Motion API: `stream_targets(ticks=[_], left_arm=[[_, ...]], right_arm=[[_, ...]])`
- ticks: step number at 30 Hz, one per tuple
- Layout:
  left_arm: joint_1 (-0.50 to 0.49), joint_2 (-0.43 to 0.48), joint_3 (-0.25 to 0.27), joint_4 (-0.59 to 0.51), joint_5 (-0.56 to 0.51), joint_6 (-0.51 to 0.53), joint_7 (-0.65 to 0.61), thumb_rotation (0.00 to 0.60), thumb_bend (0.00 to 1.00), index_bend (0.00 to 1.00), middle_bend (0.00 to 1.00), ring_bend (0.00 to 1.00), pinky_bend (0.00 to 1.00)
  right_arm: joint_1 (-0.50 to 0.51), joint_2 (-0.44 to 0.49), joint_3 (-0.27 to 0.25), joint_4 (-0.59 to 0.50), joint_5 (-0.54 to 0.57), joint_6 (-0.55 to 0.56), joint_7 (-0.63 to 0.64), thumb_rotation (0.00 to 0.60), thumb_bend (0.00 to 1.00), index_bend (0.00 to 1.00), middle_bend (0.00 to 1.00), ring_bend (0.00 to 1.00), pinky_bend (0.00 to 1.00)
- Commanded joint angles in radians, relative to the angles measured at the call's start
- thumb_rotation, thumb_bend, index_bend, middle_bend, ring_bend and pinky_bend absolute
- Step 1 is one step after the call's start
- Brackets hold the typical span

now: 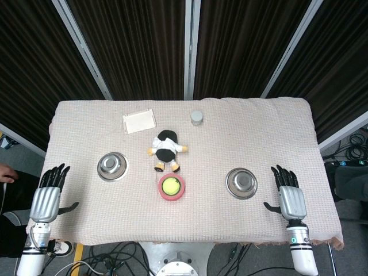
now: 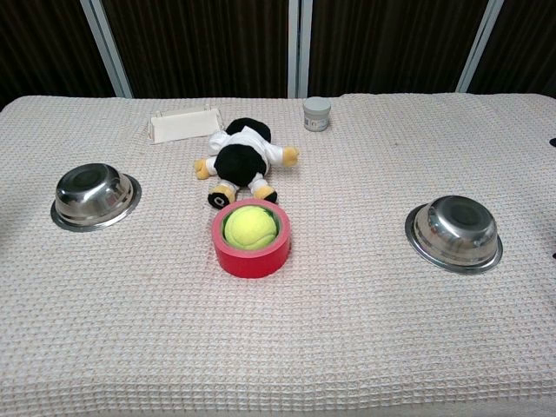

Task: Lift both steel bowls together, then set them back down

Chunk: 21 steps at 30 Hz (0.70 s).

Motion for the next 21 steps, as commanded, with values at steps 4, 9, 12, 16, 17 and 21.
stream_targets(ticks=[4,9,12,16,17,21], left_arm=[[-0.027,0.002,-0.009,0.003,0.008,-0.031,-0.016,0.600,0.00,0.00,0.00,0.00,0.07],[-0.119,0.048,-0.032,-0.029,0.022,-0.147,-0.020,0.600,0.00,0.00,0.00,0.00,0.07],[-0.209,0.095,-0.056,-0.053,-0.006,-0.297,-0.037,0.600,0.00,0.00,0.00,0.00,0.07],[-0.347,0.139,-0.081,-0.026,-0.045,-0.531,-0.086,0.600,0.00,0.00,0.00,0.00,0.07],[-0.371,0.143,-0.085,-0.017,-0.049,-0.568,-0.091,0.600,0.00,0.00,0.00,0.00,0.07],[-0.453,0.124,-0.094,0.059,-0.074,-0.680,-0.091,0.600,0.00,0.00,0.00,0.00,0.07]], right_arm=[[0.021,0.004,0.019,-0.002,0.025,-0.035,-0.006,0.600,0.00,0.00,0.00,0.00,0.00],[0.042,0.030,0.033,-0.058,0.073,-0.077,-0.067,0.600,0.00,0.00,0.00,0.00,0.00],[0.063,0.046,0.052,-0.107,0.146,-0.123,-0.122,0.600,0.00,0.00,0.00,0.00,0.00],[0.118,0.065,0.091,-0.148,0.262,-0.218,-0.174,0.600,0.01,0.00,0.00,0.00,0.00],[0.130,0.066,0.099,-0.149,0.281,-0.231,-0.185,0.600,0.01,0.00,0.00,0.00,0.00],[0.182,0.054,0.118,-0.145,0.357,-0.278,-0.235,0.600,0.02,0.00,0.00,0.00,0.00]])
